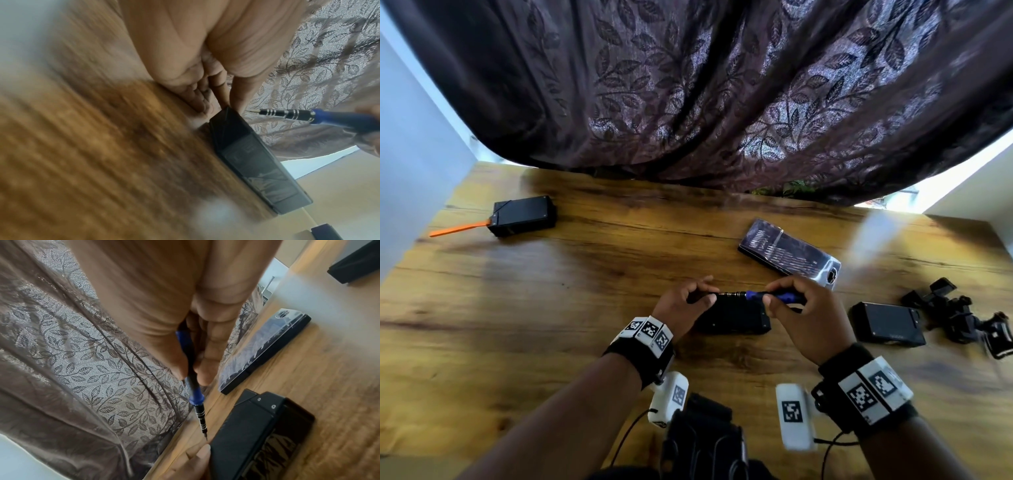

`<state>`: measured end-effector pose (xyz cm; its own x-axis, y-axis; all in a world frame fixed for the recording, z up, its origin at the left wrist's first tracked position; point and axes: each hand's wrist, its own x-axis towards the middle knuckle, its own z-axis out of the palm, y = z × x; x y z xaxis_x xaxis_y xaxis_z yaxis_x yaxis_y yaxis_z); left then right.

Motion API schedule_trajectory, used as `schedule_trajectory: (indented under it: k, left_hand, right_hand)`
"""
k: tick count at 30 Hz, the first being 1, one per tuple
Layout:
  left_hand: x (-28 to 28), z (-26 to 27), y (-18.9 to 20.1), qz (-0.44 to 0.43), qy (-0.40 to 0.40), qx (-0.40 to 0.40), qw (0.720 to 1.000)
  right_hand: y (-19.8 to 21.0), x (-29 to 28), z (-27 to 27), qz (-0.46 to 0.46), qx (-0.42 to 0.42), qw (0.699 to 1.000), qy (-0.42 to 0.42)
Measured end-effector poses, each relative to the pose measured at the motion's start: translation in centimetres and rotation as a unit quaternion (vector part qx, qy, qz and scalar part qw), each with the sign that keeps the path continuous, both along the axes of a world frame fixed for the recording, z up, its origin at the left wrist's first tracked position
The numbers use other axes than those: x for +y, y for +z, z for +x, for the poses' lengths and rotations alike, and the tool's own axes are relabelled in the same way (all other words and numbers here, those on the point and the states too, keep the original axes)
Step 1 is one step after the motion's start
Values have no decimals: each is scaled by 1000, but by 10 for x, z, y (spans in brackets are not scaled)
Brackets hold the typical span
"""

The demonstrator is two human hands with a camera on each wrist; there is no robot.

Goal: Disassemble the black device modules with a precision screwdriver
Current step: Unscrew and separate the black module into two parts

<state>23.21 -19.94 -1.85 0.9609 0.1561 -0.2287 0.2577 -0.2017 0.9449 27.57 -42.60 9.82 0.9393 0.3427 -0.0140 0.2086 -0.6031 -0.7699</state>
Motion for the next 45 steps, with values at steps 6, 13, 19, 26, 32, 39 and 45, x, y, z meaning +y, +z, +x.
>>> schedule_trajectory:
  k: [6, 13, 19, 26, 32, 39, 45]
  left_hand:
    - [3, -1, -4, 4, -12, -5, 1000]
    - [12, -3, -2, 19, -77, -2, 997]
    - [12, -4, 2, 10, -79, -3, 997]
    - [13, -4, 0, 14, -82, -16, 996]
    - [15, -3, -7, 15, -90, -20, 996]
    - [15, -3, -6, 14, -87, 2, 996]
    - [14, -5, -2, 22, -76, 11, 997]
  right_hand:
    - [0, 4, -3, 15, -7, 1000, 5]
    - [-4, 9, 1, -10, -28, 1000, 11]
    - [-5, 13, 2, -14, -15, 1000, 5]
    - [-2, 14, 1, -48, -43, 998, 19]
    - [25, 40, 22, -152, -92, 965, 193]
    - [63, 95, 43, -346, -94, 865, 350]
    - [68, 115, 37, -417, -126, 834, 338]
